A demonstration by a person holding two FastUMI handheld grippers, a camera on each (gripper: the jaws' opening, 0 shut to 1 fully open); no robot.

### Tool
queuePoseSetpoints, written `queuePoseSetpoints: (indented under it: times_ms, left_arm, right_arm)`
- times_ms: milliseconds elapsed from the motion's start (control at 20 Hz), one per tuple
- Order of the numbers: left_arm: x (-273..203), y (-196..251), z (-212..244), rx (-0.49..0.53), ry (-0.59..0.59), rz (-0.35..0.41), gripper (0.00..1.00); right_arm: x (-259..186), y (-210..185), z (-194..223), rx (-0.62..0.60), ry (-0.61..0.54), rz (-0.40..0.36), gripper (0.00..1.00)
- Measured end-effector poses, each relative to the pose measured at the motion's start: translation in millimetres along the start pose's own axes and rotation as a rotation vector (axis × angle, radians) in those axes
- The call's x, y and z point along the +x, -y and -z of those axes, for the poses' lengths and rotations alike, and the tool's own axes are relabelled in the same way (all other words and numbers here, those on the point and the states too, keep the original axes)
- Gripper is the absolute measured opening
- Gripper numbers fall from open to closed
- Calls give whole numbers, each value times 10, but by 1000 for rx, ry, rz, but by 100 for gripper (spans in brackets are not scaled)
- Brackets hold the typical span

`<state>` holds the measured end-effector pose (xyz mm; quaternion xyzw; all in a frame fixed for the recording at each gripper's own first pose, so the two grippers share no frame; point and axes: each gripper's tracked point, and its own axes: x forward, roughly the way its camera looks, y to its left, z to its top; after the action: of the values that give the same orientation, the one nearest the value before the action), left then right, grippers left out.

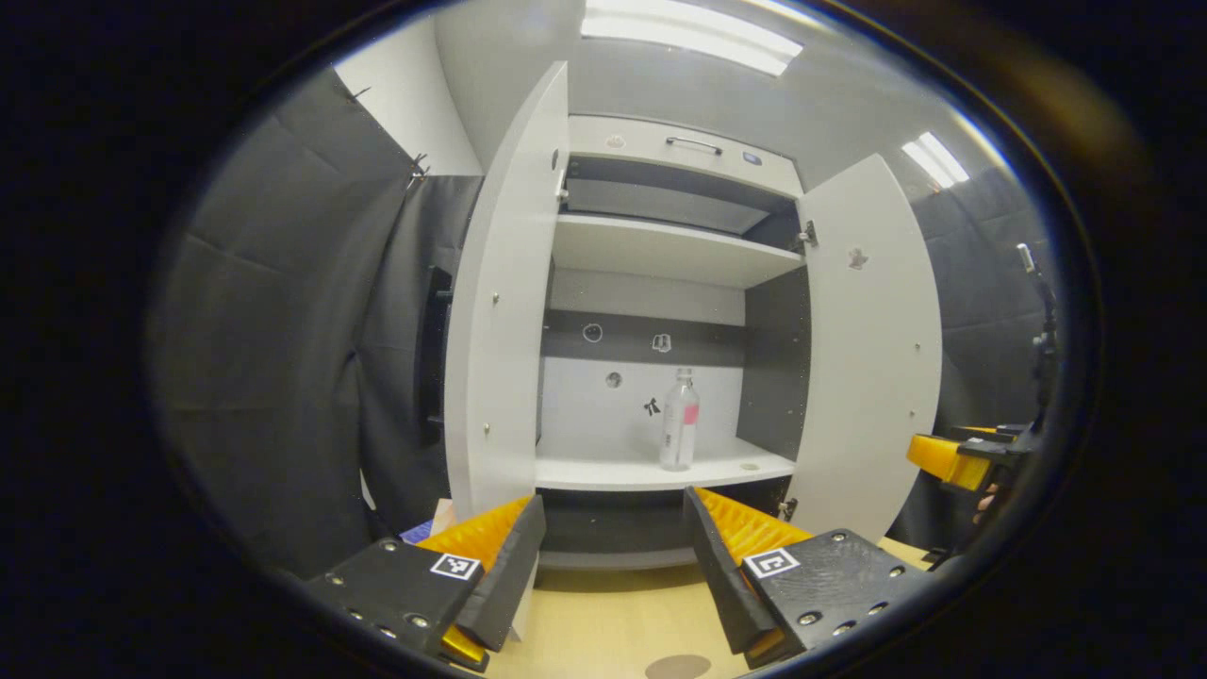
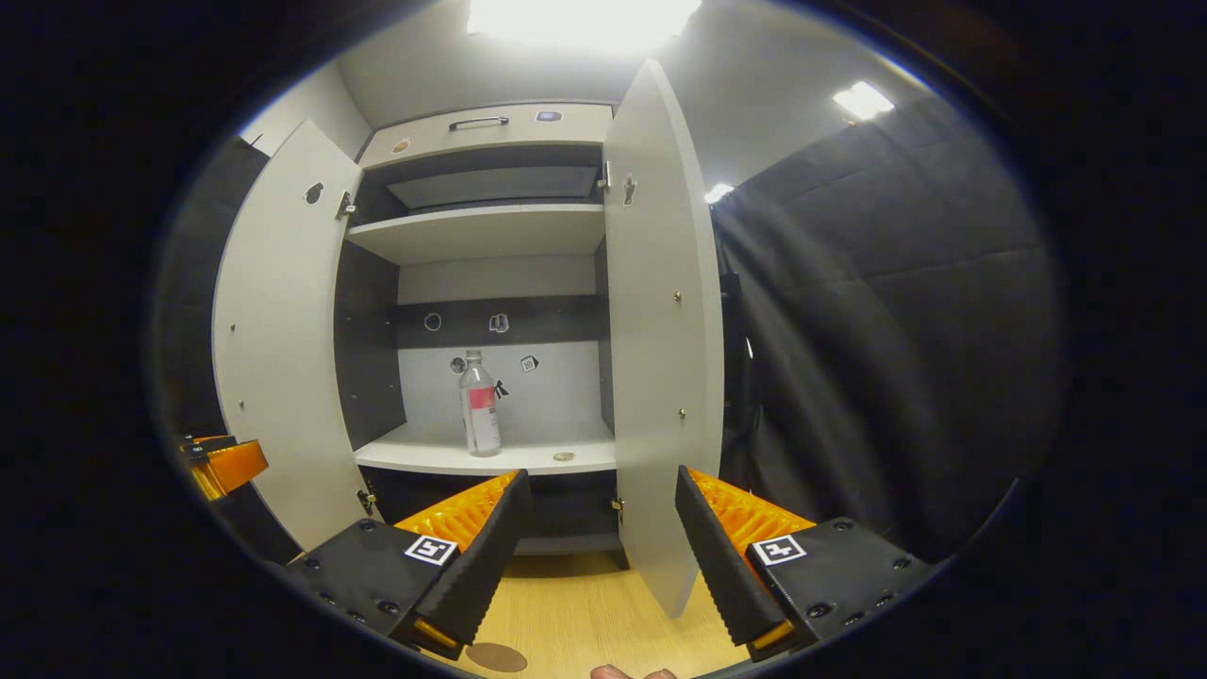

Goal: Grasp the bottle in the cabinet with the left hand and place it on the coaster, then close the right door with the right hand and the left door with the left hand.

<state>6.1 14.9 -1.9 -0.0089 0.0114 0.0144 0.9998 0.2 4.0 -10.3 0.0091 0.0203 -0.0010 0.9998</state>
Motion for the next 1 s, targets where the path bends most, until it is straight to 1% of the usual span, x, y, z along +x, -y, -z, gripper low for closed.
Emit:
queuePoseSetpoints:
  times_ms: [50, 100, 150, 350, 400, 450, 500, 750, 800, 850, 900, 950, 1000]
  left_arm:
    - [-1, 0, 6, 0, -4, 5, 86]
    - [0, 3, 1, -2, -9, 10, 92]
    - [-4, 9, 1, -4, -13, 17, 92]
    - [-8, 30, 14, -12, -21, 44, 92]
    - [-9, 36, 11, -15, -25, 51, 86]
    - [-23, 46, 1, -18, -27, 59, 92]
    - [-28, 59, -9, -23, -28, 68, 92]
    - [-84, 122, -73, -40, -40, 121, 92]
    - [-89, 128, -103, -34, -34, 133, 86]
    - [-95, 132, -140, -26, -25, 140, 92]
    - [-97, 148, -177, -21, -18, 151, 86]
    - [-54, 181, -178, -18, -7, 167, 92]
    - [11, 198, -190, -13, 2, 173, 85]
  right_arm:
    - [-13, 25, 4, 2, -4, 3, 96]
    - [-26, 51, 20, 4, -6, 8, 98]
    - [-39, 88, 23, 5, -9, 15, 96]
    - [-109, 250, -9, 2, -3, 49, 98]
    - [-132, 298, -9, 0, -2, 60, 98]
    - [-152, 353, -21, -1, 0, 71, 98]
    - [-175, 417, -24, -2, 0, 86, 96]
    - [-343, 837, -77, -6, -3, 191, 98]
    - [-377, 932, -106, -6, 3, 219, 98]
    - [-396, 1035, -148, -9, 8, 246, 98]
    - [-407, 1133, -175, -14, 11, 269, 96]
    - [-397, 1218, -216, -20, 15, 284, 96]
    - [-391, 1299, -243, -25, 17, 295, 98]
